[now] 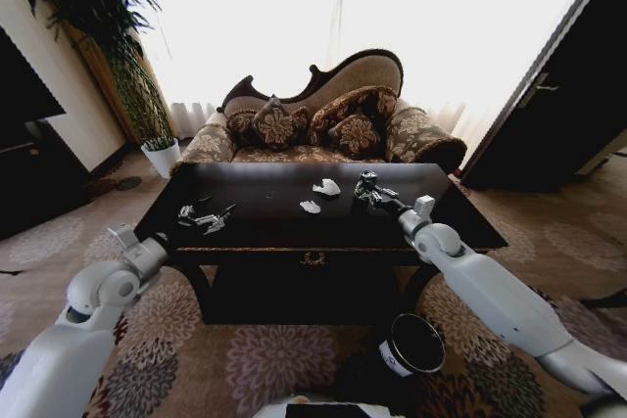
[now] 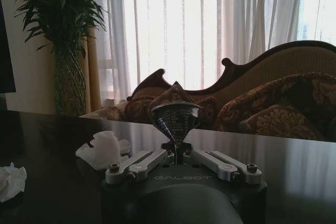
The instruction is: Move to the front of the table and place the trash on the table into the trash bin.
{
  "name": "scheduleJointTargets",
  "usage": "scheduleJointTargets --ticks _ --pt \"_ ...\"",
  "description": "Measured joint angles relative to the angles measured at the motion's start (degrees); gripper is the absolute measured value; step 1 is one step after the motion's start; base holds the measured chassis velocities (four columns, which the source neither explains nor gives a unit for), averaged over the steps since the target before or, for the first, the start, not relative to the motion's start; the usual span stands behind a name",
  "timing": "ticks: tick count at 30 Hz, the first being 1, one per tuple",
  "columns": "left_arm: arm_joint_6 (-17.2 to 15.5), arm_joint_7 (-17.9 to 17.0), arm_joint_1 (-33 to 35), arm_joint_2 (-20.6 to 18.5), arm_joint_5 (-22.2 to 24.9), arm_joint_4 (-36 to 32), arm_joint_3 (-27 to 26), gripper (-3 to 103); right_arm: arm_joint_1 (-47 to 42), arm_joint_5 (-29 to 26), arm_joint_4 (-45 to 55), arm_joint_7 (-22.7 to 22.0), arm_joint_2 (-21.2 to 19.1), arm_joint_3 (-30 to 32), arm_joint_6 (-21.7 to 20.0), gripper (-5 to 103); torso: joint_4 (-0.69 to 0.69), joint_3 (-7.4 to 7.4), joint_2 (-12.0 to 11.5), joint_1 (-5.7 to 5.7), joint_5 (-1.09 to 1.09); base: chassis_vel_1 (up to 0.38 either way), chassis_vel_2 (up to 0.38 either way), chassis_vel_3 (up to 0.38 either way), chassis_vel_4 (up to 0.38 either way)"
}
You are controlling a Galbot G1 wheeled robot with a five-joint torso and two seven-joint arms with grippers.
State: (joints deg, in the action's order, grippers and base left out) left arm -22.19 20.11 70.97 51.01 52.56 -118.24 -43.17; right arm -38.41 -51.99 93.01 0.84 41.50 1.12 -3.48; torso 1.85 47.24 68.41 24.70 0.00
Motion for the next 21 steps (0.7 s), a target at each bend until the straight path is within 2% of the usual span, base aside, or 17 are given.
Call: scheduleJointTargets --ticks 1,2,7,12,15,17,18,20,21 --pt "0.0 0.0 0.0 0.0 0.0 0.0 0.0 100 0.0 0.0 0.0 0.0 0.0 0.0 0.0 8 0.0 0.0 0.0 0.0 0.0 0.0 0.0 0.0 0.0" --pt "0.0 0.0 0.0 0.0 0.0 0.0 0.0 100 -0.5 0.0 0.3 0.0 -0.2 0.6 0.0 1 0.0 0.0 0.0 0.0 0.0 0.0 0.0 0.0 0.0" --pt "0.0 0.0 0.0 0.1 0.0 -0.2 0.1 100 -2.4 0.1 1.6 0.0 -0.6 2.3 0.1 0 -0.01 0.0 0.0 0.0 0.0 0.0 0.0 0.0 0.0" --pt "0.0 0.0 -0.2 0.2 0.0 -0.2 0.0 100 -8.7 0.2 6.1 0.0 -1.5 7.5 0.4 0 0.01 0.0 0.0 0.0 0.0 0.0 0.0 0.0 0.0" --pt "0.1 0.0 1.0 0.9 0.0 -0.7 -1.9 100 -12.0 0.0 9.6 0.0 -1.8 11.0 0.4 0 0.02 0.0 0.0 0.0 0.0 0.0 0.0 0.0 0.0" --pt "0.1 -0.1 1.6 1.8 0.0 -0.8 -2.9 100 -16.3 -0.2 13.3 0.0 -1.8 16.2 0.5 0 -0.05 0.0 0.0 0.0 -0.02 0.0 0.0 0.0 0.0" --pt "0.1 -0.1 1.3 2.4 -0.3 -0.7 -2.6 100 -19.4 -0.1 15.8 -0.1 -2.0 20.3 0.4 0 -0.04 -0.01 0.0 -0.01 0.01 0.0 0.0 0.0 0.0" --pt "0.1 -0.1 1.0 3.1 -0.8 -0.5 -2.0 100 -23.6 0.4 18.9 -0.4 -2.0 24.5 0.4 0 0.02 -0.01 0.0 -0.01 0.02 0.0 0.0 0.0 0.0" --pt "0.1 -0.1 1.0 3.1 -0.8 -0.5 -2.0 100 -23.6 0.4 18.9 -0.4 -2.0 24.5 0.4 0 0.02 -0.01 0.0 -0.01 0.02 0.0 0.0 0.0 0.0"
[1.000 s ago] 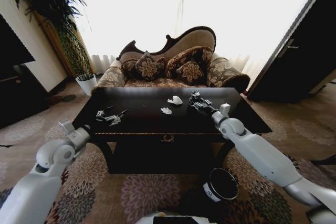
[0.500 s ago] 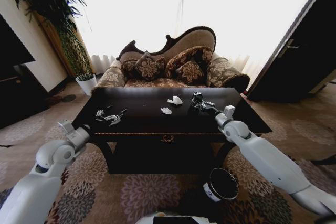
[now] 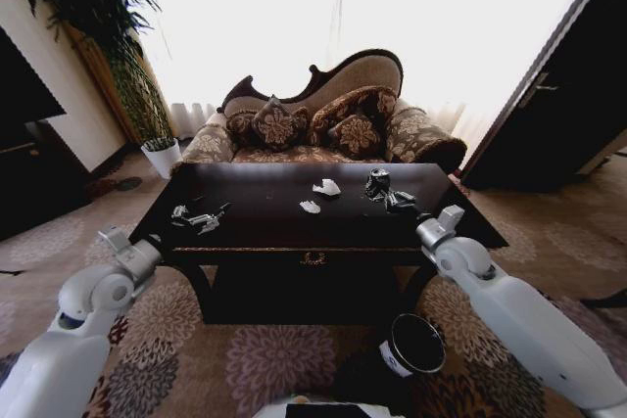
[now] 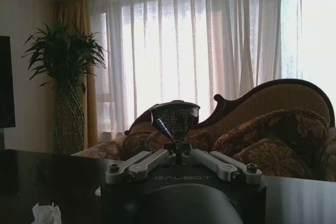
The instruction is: Move to the front of the table and place the trash on the table into the trash bin.
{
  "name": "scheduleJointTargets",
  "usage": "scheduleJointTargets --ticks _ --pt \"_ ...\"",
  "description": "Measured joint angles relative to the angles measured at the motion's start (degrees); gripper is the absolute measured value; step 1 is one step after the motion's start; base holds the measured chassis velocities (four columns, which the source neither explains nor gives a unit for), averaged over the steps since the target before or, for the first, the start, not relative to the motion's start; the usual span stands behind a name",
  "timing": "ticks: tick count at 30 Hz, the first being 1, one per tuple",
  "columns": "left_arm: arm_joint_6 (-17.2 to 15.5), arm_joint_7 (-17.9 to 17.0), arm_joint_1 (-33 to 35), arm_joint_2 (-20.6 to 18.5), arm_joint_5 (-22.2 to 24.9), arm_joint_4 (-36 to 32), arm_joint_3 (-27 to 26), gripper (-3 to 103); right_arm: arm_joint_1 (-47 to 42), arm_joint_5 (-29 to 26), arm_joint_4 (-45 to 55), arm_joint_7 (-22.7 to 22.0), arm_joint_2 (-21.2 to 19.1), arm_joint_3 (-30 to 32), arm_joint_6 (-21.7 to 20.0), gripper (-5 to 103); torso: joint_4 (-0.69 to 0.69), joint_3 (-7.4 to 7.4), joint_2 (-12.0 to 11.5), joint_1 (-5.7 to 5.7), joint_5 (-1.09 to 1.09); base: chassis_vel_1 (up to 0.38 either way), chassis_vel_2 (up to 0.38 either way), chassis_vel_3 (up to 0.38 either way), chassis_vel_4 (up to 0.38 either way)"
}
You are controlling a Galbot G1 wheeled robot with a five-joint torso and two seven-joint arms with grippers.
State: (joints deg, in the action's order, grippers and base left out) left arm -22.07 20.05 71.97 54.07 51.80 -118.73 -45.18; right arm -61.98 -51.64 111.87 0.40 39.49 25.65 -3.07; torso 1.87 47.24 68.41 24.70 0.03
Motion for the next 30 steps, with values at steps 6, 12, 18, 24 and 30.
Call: scheduleJointTargets --ticks 6,12,18,24,30 --pt "0.0 0.0 1.5 3.0 -1.3 -1.1 -0.9 100 -11.6 4.1 7.4 -0.8 3.8 8.2 0.8 0 -0.05 0.0 0.0 0.0 -0.05 0.0 0.0 0.0 0.0" --pt "0.1 0.3 1.3 3.1 -1.4 -1.4 -1.2 100 -24.0 9.4 13.4 -1.3 9.9 17.6 2.8 0 -0.02 0.0 0.0 0.0 -0.01 0.0 0.0 0.0 0.0" --pt "0.5 0.6 1.2 3.5 -1.5 -1.4 -1.6 100 -34.5 15.5 16.6 -2.0 15.0 23.8 6.6 0 -0.01 0.0 0.0 0.0 -0.02 0.0 0.0 0.0 0.0" --pt "0.9 0.8 0.5 3.9 -1.9 -0.8 -1.2 100 -40.1 20.7 16.6 -3.0 18.9 25.8 11.4 0 -0.02 0.0 0.0 -0.01 -0.01 0.0 0.0 0.0 0.0" --pt "1.4 0.9 0.2 4.4 -2.4 0.0 -0.7 100 -44.0 23.7 14.7 -2.6 23.6 26.7 17.4 0 -0.02 0.01 0.0 0.0 -0.01 0.0 0.0 0.0 0.0"
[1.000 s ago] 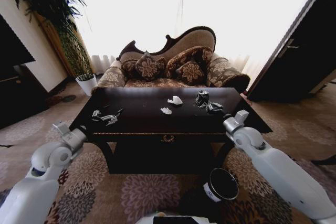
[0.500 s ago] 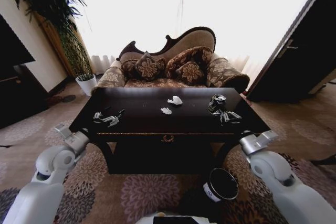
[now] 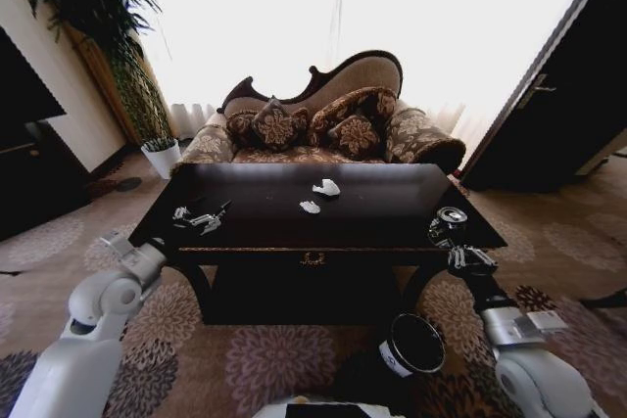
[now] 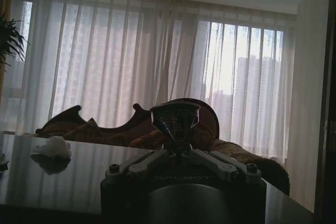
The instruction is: Move to the front of the table and place the trash on the table into the trash bin.
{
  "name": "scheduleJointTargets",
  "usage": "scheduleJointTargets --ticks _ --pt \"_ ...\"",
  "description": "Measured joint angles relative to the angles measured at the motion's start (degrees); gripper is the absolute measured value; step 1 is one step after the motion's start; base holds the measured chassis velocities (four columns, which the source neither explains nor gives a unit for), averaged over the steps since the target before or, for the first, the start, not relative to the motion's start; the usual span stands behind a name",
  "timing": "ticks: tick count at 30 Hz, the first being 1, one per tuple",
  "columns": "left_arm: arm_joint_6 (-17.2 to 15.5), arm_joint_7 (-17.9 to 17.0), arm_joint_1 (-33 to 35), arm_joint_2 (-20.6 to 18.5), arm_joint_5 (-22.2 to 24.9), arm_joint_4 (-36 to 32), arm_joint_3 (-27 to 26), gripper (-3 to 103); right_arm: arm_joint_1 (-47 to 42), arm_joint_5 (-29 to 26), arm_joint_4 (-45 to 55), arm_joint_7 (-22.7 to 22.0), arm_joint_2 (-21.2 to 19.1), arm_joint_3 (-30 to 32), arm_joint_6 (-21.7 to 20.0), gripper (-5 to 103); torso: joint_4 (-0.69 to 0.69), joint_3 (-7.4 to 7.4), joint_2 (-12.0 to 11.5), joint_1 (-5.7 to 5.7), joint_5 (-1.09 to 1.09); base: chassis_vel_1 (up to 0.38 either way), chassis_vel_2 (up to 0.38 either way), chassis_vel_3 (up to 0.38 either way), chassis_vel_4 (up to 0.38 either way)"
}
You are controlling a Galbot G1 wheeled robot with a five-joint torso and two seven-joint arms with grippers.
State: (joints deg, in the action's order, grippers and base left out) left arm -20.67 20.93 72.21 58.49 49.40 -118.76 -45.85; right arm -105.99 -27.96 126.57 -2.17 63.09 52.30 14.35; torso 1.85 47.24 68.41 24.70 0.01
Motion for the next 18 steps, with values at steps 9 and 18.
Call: scheduleJointTargets --ticks 9,18 --pt "0.8 0.3 -0.2 -1.4 1.2 1.3 -1.2 100 0.3 4.4 -10.5 1.1 5.7 0.2 7.3 0 -0.01 0.0 0.0 0.01 0.0 0.0 0.0 0.0 0.0" --pt "1.2 0.3 -0.8 -1.1 1.2 2.1 -0.3 100 2.4 5.9 -22.4 2.2 9.0 -2.9 12.6 0 0.0 0.0 0.0 0.0 0.0 0.0 0.0 0.0 0.0"
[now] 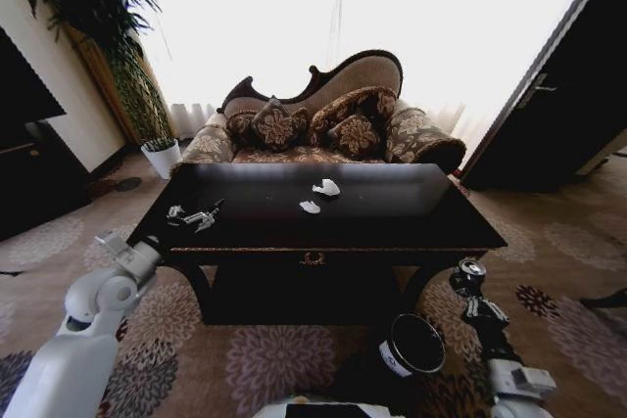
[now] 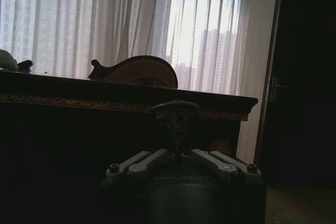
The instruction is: Move to the front of the table and place the trash on the table into the trash bin.
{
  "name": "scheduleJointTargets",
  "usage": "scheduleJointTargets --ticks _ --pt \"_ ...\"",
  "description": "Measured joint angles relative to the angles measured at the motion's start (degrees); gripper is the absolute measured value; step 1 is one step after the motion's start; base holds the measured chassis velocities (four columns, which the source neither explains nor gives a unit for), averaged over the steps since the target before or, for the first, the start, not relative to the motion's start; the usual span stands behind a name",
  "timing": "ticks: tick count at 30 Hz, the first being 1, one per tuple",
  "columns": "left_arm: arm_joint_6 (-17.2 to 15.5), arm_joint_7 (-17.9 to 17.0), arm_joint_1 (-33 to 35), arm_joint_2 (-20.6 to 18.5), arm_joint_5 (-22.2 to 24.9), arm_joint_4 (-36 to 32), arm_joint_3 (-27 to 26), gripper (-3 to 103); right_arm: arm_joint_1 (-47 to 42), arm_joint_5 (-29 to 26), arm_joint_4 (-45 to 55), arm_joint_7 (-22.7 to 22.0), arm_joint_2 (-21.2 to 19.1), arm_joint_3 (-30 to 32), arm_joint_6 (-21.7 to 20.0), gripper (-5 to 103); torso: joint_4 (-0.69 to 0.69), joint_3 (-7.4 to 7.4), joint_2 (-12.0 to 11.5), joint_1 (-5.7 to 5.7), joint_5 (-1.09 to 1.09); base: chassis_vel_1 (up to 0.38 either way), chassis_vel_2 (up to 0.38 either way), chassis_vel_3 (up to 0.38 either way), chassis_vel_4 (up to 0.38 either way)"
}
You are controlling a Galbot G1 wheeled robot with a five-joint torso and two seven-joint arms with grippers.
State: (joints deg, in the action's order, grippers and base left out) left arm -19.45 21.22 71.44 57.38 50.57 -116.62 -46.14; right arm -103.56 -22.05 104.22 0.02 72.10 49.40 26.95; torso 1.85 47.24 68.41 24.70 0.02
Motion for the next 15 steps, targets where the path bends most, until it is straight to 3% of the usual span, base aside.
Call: scheduleJointTargets --ticks 15 --pt "0.0 -0.2 -0.6 -1.1 1.8 -0.1 -1.3 100 11.4 0.3 -25.2 0.1 1.5 -3.2 1.1 0 -0.01 0.0 0.0 0.01 -0.01 0.0 0.0 0.0 0.0"
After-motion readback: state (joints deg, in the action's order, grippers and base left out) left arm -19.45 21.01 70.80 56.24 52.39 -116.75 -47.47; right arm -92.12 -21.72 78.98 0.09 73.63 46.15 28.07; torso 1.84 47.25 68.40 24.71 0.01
